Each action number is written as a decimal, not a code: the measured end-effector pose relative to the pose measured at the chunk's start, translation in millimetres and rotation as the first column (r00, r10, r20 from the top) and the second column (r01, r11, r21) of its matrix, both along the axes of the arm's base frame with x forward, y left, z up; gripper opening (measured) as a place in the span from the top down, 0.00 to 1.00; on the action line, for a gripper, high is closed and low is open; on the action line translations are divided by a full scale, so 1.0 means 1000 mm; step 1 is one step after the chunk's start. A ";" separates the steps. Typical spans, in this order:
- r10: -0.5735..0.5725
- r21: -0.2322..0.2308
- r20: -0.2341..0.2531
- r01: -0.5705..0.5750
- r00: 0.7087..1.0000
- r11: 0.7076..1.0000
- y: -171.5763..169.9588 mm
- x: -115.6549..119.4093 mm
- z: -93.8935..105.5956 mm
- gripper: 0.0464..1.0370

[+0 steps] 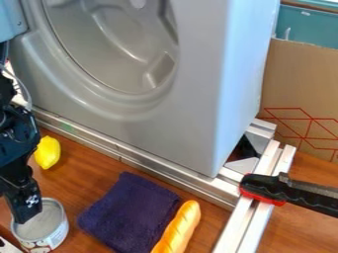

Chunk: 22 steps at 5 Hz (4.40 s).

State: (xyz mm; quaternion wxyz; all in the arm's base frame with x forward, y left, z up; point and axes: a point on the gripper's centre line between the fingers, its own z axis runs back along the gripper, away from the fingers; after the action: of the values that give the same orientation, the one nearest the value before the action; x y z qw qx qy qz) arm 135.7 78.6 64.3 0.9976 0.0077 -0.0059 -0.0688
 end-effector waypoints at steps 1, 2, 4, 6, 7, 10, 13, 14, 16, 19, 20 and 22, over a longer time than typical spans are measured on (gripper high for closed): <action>0.012 -0.002 -0.008 -0.012 1.000 1.000 0.000 -0.001 -0.002 0.04; 0.087 0.086 -0.009 -0.086 0.996 0.993 -0.002 0.008 -0.017 0.04; 0.100 0.122 -0.126 -0.085 0.987 0.989 -0.012 0.021 -0.064 0.04; 0.100 0.144 -0.180 -0.075 0.979 0.987 -0.010 0.020 -0.071 0.04; 0.131 0.200 -0.242 -0.082 0.961 0.976 -0.003 0.010 -0.075 0.04; 0.236 0.327 -0.260 -0.145 0.936 0.934 0.069 0.025 -0.086 0.04; 0.276 0.218 -0.279 -0.219 0.920 0.951 0.099 0.002 -0.072 0.04; 0.177 0.130 -0.141 -0.159 0.974 0.979 0.085 0.009 -0.046 0.04; 0.055 0.025 0.006 -0.055 0.998 0.998 0.026 0.040 0.000 0.04; 0.035 -0.065 -0.003 -0.035 0.999 0.997 -0.035 0.048 0.007 0.04; 0.035 -0.065 -0.003 -0.035 0.999 0.997 -0.035 0.048 0.007 0.04; 0.035 -0.065 -0.003 -0.035 0.999 0.997 -0.035 0.048 0.007 0.04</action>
State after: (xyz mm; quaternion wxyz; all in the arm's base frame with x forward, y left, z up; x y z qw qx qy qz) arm 183.3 43.4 71.2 0.9984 -0.0248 -0.0073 -0.0509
